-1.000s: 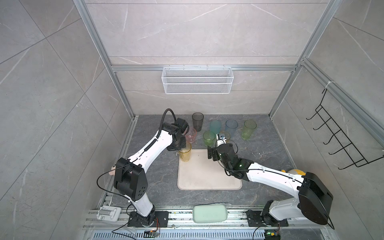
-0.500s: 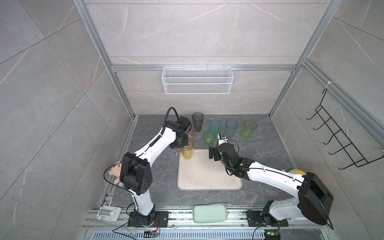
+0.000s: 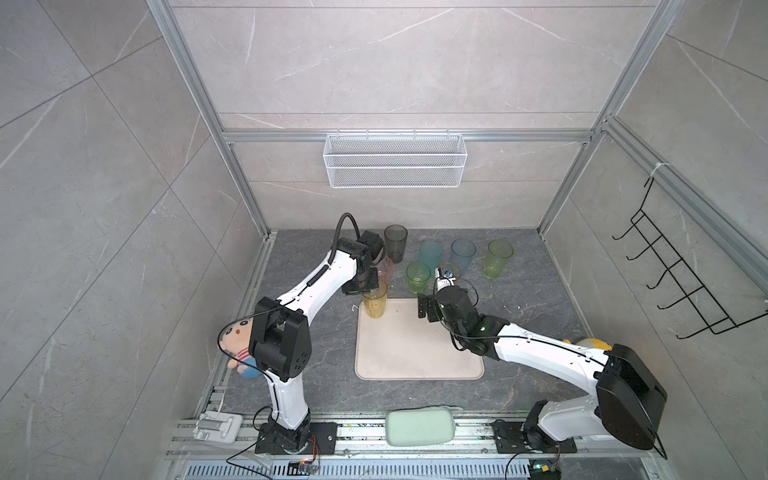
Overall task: Place the glasses into the tray
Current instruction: Place the glass on the tray, then pick up the glass from the top-left of the table.
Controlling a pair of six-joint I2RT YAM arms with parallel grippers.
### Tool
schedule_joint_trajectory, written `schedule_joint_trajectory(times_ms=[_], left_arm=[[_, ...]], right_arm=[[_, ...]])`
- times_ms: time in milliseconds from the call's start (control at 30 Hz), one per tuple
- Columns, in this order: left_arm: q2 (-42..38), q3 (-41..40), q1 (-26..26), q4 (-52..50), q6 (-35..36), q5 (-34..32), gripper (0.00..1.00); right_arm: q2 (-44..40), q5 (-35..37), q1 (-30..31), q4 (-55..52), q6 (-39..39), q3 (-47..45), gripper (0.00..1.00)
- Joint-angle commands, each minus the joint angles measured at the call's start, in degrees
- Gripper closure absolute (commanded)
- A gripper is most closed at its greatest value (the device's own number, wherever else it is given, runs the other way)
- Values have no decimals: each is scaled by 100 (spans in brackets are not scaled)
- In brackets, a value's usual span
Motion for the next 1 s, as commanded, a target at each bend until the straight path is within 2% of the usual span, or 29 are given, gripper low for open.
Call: schedule_joint_trajectory(times_ms=[0,333,600,967], left_arm=[[28,205,-34,-167,-103,-108,79],[-298,367,-166,-130,-161,35,68],[-731,525,-192,-258,-365,-400,62],[-1107,602,-16,12,-197,-575,49]], right_arm=[[-148,9,-25,-67,143,-25,0],[-154,-35,-23,-8,133,-52,1],[-253,-256,-23,152,-13,-147,0],[-350,-290,-23,226,-120,-214,0]])
